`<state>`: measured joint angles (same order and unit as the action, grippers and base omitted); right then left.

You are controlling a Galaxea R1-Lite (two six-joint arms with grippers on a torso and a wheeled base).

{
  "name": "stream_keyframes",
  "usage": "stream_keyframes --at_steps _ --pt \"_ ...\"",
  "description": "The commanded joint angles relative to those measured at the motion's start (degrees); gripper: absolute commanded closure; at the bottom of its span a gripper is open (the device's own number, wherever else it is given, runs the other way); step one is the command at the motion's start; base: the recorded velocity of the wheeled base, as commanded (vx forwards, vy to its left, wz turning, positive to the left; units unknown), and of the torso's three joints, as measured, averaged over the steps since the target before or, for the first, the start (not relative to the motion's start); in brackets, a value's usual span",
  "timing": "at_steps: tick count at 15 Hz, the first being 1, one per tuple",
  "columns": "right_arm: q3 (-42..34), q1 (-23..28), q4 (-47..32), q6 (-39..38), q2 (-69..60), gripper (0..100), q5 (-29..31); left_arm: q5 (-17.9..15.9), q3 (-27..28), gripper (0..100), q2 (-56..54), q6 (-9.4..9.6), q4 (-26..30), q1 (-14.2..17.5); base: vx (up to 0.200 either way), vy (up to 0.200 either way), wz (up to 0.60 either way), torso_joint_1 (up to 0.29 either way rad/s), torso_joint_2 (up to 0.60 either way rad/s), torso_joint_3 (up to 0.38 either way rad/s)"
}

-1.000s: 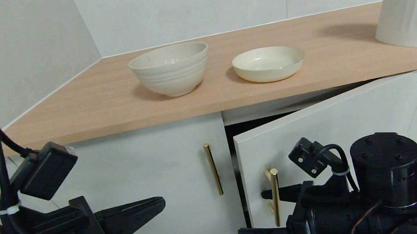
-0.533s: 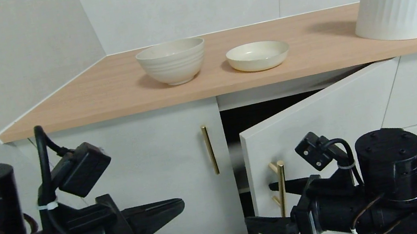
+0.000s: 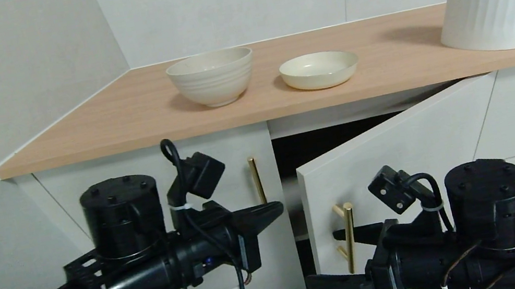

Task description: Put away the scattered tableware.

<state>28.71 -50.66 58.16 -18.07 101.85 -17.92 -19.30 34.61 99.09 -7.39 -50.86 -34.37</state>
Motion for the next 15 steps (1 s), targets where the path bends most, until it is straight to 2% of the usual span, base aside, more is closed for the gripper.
stream_keyframes --at_steps 1,5,9,14,15 --pt "-0.1 0.0 -0.1 0.0 -0.4 0 -0.1 0.1 2.3 100 8.1 0.0 -1.8 -2.1 0.0 0.0 0.0 0.0 0.0 0.0" --pt "-0.1 0.3 -0.1 0.1 -0.3 0 0.0 -0.1 6.7 100 11.9 0.0 -2.1 -4.6 0.0 0.0 0.0 0.0 0.0 0.0" --pt "0.0 2.6 -0.1 0.1 -0.5 0 0.1 -0.1 6.9 100 11.6 -0.08 -4.4 -6.9 0.0 0.0 0.0 0.0 0.0 0.0" --pt "0.2 5.4 -0.1 0.3 -0.3 0 0.3 -0.8 6.9 100 11.7 -0.08 -4.4 -7.0 0.0 0.0 0.0 0.0 0.0 0.0" --pt "0.6 9.1 -0.1 0.6 -0.9 0 0.4 -0.8 7.1 100 11.6 -0.08 -4.4 -7.2 0.0 0.0 0.0 0.0 0.0 0.0"
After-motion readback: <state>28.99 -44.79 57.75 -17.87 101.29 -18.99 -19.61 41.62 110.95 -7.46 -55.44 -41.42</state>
